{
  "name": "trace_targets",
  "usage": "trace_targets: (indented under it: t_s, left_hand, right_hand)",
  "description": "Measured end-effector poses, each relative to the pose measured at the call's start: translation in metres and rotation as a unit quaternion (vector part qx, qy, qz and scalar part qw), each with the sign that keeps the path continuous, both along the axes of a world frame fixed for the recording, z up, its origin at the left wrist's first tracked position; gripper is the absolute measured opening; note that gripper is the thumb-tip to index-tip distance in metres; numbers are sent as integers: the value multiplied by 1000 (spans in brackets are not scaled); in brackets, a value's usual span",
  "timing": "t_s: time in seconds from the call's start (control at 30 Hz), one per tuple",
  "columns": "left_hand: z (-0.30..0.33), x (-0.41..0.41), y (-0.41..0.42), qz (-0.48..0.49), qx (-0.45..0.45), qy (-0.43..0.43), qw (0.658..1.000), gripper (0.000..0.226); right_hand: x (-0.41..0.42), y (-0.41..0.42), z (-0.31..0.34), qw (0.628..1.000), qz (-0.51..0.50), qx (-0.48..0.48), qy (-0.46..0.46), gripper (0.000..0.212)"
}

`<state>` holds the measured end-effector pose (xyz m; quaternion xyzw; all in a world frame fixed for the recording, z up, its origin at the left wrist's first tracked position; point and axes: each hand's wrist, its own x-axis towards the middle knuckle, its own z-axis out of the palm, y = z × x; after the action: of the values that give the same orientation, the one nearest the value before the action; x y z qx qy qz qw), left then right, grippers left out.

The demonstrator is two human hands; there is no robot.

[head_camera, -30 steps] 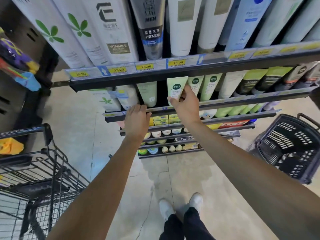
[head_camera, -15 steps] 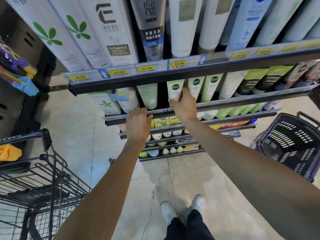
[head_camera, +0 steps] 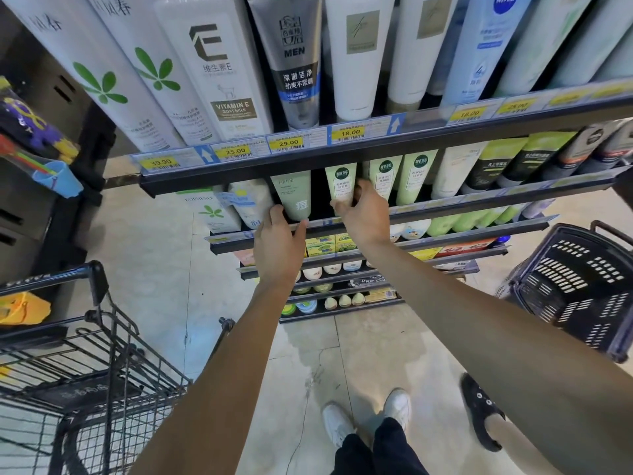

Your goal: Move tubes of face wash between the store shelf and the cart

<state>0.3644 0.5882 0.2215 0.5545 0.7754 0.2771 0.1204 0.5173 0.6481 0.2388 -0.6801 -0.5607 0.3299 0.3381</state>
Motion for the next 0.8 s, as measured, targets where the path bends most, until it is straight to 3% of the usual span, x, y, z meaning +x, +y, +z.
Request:
trace_targets:
  t_s: [0.3, 0.8]
  left_hand:
    - [1, 22, 20, 97, -26, -25, 995, 63]
    - [8, 22, 23, 96, -17, 5, 995, 53]
  right_hand:
    - [-10, 4, -2, 998, -14, 9, -59, 35]
    - [-6, 1, 3, 994, 13, 2, -105, 34]
